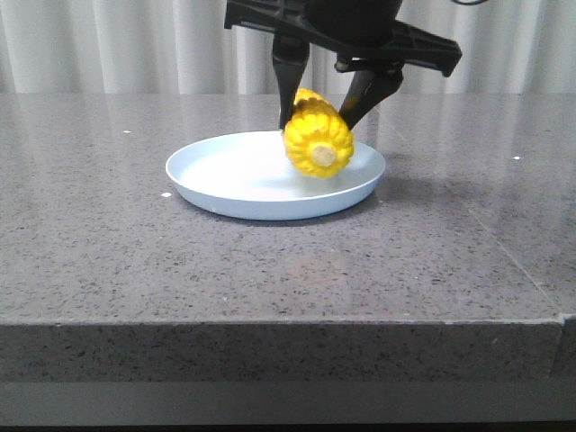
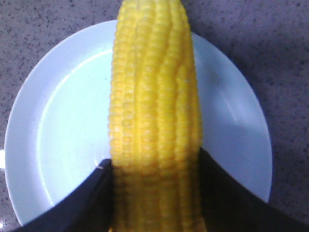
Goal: Place corn on plate with both arms
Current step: 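Carry the corn over the plate with the right gripper and lower, then open the right gripper to release the corn and withdraw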
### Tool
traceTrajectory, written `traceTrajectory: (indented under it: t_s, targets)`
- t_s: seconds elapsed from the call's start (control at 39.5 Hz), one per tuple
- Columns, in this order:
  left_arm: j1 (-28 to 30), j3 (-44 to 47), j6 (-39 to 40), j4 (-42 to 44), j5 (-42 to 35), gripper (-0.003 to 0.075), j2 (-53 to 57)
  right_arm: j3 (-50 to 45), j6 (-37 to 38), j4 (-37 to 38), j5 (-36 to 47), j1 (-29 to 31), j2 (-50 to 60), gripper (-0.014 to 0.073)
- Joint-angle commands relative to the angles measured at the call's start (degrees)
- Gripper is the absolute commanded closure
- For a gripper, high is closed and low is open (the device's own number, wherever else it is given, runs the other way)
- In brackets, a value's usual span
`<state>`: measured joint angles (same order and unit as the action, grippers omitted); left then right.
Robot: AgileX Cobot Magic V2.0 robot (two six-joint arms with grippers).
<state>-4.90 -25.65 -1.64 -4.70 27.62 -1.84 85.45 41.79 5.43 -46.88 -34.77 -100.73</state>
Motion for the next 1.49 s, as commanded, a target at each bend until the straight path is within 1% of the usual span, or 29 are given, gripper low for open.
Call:
traceTrajectory:
  t_s: [0.0, 0.15, 0.2, 0.25, 0.35, 0.43, 0.48, 0.89, 0.96, 1.09, 1.14, 1.21, 1.26, 1.37, 1.47]
  targets:
    - [0.0, -1.5, 0.2, -0.2, -5.0, 0.0741, -0.8, 2.1, 0.3, -0.3, 3.0, -0.1, 1.9, 0.0463]
    - [0.0, -1.5, 0.2, -0.2, -5.0, 0.0741, -0.8, 2.1, 0.3, -1.5, 3.3, -0.2, 1.6, 0.0460]
    - [0.0, -1.5, 0.2, -0.2, -5.0, 0.0741, -0.8, 2.1, 0.3, -1.8, 3.3, -0.2, 1.6, 0.0433]
    - [0.0, -1.5, 0.2, -0.2, -5.0, 0.0741, -0.8, 2.1, 0.3, -2.3, 3.5, -0.2, 1.5, 0.0379]
    - [0.0, -1.5, 0.2, -0.2, -5.0, 0.0741, -0.8, 2.1, 0.3, -3.6, 3.9, -0.2, 1.3, 0.0242]
    - [0.0, -1.5, 0.2, -0.2, -5.0, 0.0741, -0.8, 2.1, 0.3, -4.0, 4.0, -0.2, 1.2, 0.0177]
    - [0.0, -1.5, 0.2, -0.2, -5.0, 0.0741, -0.8, 2.1, 0.3, -4.0, 4.2, -0.2, 1.2, 0.0150]
    - [0.0, -1.5, 0.2, -0.2, -5.0, 0.0741, -0.8, 2.1, 0.2, -4.0, 4.2, -0.2, 1.9, -0.0004]
    - [0.0, -1.5, 0.2, -0.2, -5.0, 0.0741, -0.8, 2.1, 0.2, -3.6, 4.2, -0.2, 3.1, -0.0008]
    - [0.0, -1.5, 0.2, -0.2, -5.0, 0.0741, -0.8, 3.2, 0.2, -0.7, 4.0, -0.1, 6.2, -0.0008]
    - [0.0, -1.5, 0.2, -0.2, -5.0, 0.0741, -0.8, 3.8, -0.3, 0.5, 3.8, -0.1, 7.5, 0.0001]
    - [0.0, -1.5, 0.2, -0.2, -5.0, 0.0741, -0.8, 4.8, -1.3, 1.6, 3.5, -0.1, 8.8, 0.0050]
    - [0.0, -1.5, 0.2, -0.2, -5.0, 0.0741, -0.8, 5.4, -1.7, 1.8, 3.5, -0.1, 9.4, 0.0125]
    - [0.0, -1.5, 0.2, -0.2, -5.0, 0.0741, -0.8, 6.5, -1.9, 3.3, 3.8, -0.1, 10.1, 0.0340]
    - [0.0, -1.5, 0.2, -0.2, -5.0, 0.0741, -0.8, 7.0, -1.9, 5.3, 3.8, -0.1, 10.1, 0.0515]
